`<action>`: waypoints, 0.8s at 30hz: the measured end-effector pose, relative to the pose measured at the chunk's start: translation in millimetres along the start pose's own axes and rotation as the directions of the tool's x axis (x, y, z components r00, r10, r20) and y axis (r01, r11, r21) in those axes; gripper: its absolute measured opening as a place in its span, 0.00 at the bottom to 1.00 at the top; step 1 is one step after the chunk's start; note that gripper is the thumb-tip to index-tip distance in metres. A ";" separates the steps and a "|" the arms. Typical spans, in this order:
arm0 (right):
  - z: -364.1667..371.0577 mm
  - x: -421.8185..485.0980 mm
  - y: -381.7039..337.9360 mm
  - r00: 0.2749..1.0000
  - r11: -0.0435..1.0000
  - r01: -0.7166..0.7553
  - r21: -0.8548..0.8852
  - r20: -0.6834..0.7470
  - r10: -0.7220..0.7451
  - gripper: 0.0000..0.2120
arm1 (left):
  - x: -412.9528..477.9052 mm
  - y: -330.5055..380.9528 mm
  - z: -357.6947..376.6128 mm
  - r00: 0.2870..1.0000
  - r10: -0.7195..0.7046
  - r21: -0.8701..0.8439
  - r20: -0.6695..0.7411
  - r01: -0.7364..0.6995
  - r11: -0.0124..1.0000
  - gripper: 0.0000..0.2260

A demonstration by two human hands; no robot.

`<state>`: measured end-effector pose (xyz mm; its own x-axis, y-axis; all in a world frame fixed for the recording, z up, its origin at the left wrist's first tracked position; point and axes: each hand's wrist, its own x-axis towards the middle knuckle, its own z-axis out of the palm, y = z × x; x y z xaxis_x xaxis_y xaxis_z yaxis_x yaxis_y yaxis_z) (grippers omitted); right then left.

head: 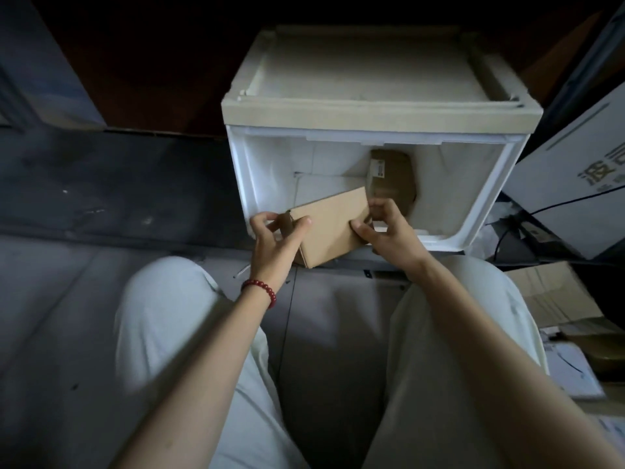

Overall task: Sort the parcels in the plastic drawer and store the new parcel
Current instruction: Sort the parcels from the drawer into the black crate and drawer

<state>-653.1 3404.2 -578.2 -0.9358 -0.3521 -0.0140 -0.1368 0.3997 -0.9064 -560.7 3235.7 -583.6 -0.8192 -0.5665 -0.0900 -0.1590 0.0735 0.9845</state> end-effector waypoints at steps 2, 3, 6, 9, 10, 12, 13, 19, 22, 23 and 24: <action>-2.3 -4.3 -1.9 1.000 0.999 0.001 0.043 0.005 -0.001 0.18 | -2.6 -2.5 4.8 1.000 -0.029 -0.002 -0.012 0.029 1.000 0.26; -4.0 -5.9 -2.7 1.000 0.998 -0.003 0.063 0.002 0.003 0.20 | -2.5 -3.8 6.8 0.999 -0.043 0.004 -0.014 0.044 0.999 0.26; -6.4 -10.2 -3.4 0.999 0.991 -0.052 0.122 0.009 0.051 0.25 | 2.1 -6.6 9.5 0.998 -0.064 0.067 -0.021 0.066 0.996 0.26; -7.7 -11.7 -1.5 0.995 0.984 -0.094 0.153 0.029 0.090 0.26 | 7.4 -10.3 11.5 0.998 -0.061 0.102 0.005 0.060 0.993 0.26; -8.3 -11.3 -0.1 0.995 0.982 -0.101 0.159 0.031 0.097 0.26 | 8.6 -11.8 12.1 0.998 -0.058 0.098 0.014 0.056 0.994 0.25; -9.4 -9.9 2.5 0.994 0.979 -0.107 0.176 0.002 0.109 0.26 | 9.2 -11.8 14.6 0.998 -0.049 0.076 0.030 0.046 0.996 0.23; -9.5 -9.3 3.2 0.993 0.976 -0.111 0.189 -0.026 0.118 0.27 | 7.9 -10.3 15.8 0.998 -0.045 0.064 0.035 0.042 0.997 0.23; -10.9 -2.1 2.0 0.961 0.910 -0.214 0.355 -0.092 0.262 0.24 | 2.1 -7.8 16.7 0.993 0.014 0.102 0.113 -0.025 0.994 0.19; -9.6 -1.2 4.0 0.966 0.922 -0.212 0.324 -0.077 0.249 0.21 | 4.4 -12.4 15.1 0.990 0.011 0.107 0.142 -0.026 0.994 0.19; -8.7 -0.2 5.9 0.968 0.930 -0.205 0.305 -0.076 0.238 0.20 | 4.7 -13.0 14.7 0.989 0.018 0.115 0.148 -0.035 0.993 0.19; -8.0 0.8 7.8 0.969 0.935 -0.202 0.290 -0.078 0.233 0.20 | 5.4 -14.0 14.2 0.988 0.020 0.120 0.153 -0.038 0.992 0.20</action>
<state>-657.5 3413.9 -581.9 -0.9644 -0.1819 -0.1922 0.1552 0.1995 -0.9675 -570.8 3243.3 -600.0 -0.8968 -0.4326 -0.0927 -0.1924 0.1926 0.9622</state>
